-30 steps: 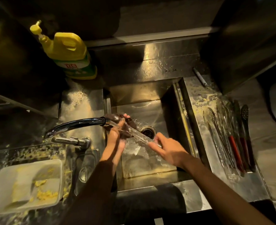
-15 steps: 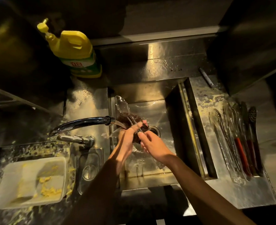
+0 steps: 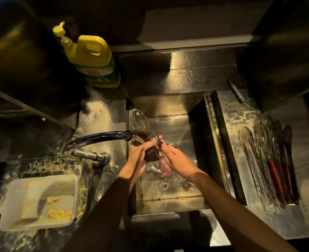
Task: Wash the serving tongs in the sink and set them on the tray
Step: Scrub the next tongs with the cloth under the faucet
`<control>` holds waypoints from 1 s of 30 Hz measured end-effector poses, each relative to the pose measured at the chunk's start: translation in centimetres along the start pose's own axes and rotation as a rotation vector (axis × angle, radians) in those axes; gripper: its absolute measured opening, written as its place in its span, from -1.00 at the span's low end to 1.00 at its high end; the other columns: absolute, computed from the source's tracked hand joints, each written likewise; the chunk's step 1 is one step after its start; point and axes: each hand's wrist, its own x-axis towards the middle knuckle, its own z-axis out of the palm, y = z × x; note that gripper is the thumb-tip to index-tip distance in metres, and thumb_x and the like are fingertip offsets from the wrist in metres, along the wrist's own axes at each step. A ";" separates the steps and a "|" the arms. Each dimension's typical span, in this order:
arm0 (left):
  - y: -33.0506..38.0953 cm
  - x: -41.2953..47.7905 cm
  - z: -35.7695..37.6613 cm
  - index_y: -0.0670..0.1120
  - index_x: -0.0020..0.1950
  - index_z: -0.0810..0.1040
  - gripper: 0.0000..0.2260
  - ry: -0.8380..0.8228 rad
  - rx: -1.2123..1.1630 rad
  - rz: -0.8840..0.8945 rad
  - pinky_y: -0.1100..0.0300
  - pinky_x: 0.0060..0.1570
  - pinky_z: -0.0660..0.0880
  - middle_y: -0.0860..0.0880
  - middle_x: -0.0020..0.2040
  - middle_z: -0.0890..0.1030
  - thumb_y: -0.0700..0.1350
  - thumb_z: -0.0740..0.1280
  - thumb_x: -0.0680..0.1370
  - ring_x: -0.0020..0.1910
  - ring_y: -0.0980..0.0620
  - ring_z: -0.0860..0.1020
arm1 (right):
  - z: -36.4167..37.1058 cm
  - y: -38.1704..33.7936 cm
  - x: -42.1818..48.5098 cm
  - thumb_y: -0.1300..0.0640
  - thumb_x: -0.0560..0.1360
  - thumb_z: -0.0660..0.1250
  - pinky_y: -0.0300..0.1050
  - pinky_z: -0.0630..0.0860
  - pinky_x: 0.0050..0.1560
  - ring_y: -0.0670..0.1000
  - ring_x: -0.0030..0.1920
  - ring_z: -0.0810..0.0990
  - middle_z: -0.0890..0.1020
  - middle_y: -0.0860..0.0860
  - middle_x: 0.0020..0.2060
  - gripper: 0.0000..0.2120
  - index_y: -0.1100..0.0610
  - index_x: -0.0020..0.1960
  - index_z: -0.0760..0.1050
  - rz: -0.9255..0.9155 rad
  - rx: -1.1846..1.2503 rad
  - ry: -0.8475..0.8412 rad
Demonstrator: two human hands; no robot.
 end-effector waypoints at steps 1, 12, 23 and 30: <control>0.3 0.4 0.1 -0.24 0.15 0.64 -0.55 0.098 -0.035 0.010 -0.14 0.15 0.56 -0.19 0.08 0.70 -0.06 0.55 0.33 0.07 -0.15 0.66 | -0.6 0.3 0.0 -0.46 0.50 0.07 -0.03 0.60 0.02 -0.02 -0.11 0.67 0.68 -0.02 -0.08 -0.44 -0.05 0.09 0.55 0.002 -0.056 -0.021; 0.1 1.8 -1.6 -0.09 0.08 0.57 -0.38 0.403 0.304 0.179 -0.03 0.13 0.59 -0.05 0.00 0.69 0.27 0.57 0.20 0.00 -0.01 0.66 | -5.1 2.4 -0.8 -0.56 0.37 0.13 -0.02 0.60 -0.09 -0.12 -0.25 0.62 0.65 -0.09 -0.27 -0.41 -0.11 0.00 0.56 -0.043 -0.536 0.060; -1.0 0.4 -0.7 -0.27 0.31 0.51 -0.60 0.091 -0.319 -0.051 -0.10 0.28 0.41 -0.21 0.24 0.59 -0.09 0.26 0.54 0.16 -0.14 0.57 | -0.7 2.8 -0.3 -0.31 0.57 0.19 -0.10 0.45 -0.28 -0.08 -0.35 0.52 0.55 -0.05 -0.35 -0.62 -0.01 -0.10 0.51 0.025 -0.016 0.013; -3.3 -0.8 -0.6 -0.29 0.25 0.57 -0.62 0.180 -0.104 -0.080 -0.03 -0.05 0.64 -0.28 0.15 0.64 -0.19 0.42 0.46 0.06 -0.20 0.66 | 0.2 1.0 1.1 -0.24 0.47 0.42 -0.21 0.54 -0.13 -0.24 -0.23 0.57 0.60 -0.15 -0.18 -0.71 -0.08 0.02 0.48 -0.030 0.031 0.091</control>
